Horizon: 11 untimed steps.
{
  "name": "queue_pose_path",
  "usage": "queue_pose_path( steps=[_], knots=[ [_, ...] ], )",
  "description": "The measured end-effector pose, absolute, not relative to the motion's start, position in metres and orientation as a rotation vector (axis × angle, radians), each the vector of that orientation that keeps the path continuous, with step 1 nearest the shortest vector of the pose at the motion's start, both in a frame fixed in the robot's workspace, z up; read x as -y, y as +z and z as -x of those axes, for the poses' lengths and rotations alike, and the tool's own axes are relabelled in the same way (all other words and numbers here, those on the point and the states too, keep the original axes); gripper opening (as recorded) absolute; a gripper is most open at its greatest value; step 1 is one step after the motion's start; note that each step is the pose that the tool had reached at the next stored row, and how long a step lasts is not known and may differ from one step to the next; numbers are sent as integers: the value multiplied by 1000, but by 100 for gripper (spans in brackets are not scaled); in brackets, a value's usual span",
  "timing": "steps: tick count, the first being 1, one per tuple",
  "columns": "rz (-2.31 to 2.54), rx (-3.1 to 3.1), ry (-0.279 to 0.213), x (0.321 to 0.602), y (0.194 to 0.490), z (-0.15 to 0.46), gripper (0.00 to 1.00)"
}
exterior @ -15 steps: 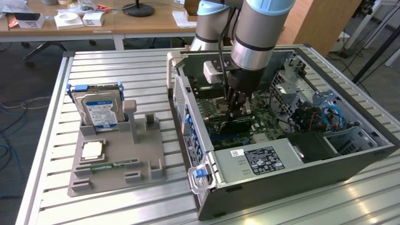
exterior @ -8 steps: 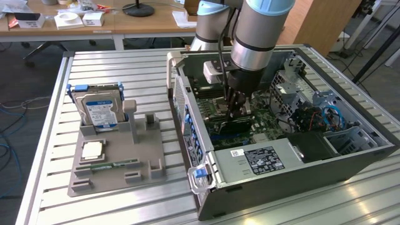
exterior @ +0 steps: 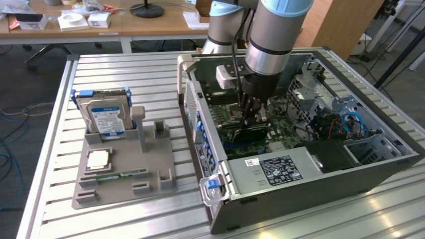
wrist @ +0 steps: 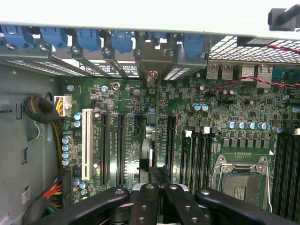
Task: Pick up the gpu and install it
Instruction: 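Press down on the gpu until it lock into place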
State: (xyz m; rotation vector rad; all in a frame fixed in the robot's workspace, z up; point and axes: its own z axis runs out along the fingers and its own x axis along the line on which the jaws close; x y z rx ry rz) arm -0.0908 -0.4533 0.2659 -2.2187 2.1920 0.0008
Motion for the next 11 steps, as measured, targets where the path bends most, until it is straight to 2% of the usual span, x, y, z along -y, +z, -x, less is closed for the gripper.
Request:
queue_pose_path(
  steps=[11],
  knots=[
    [2219,-2192,1,453,265,91,10]
  ],
)
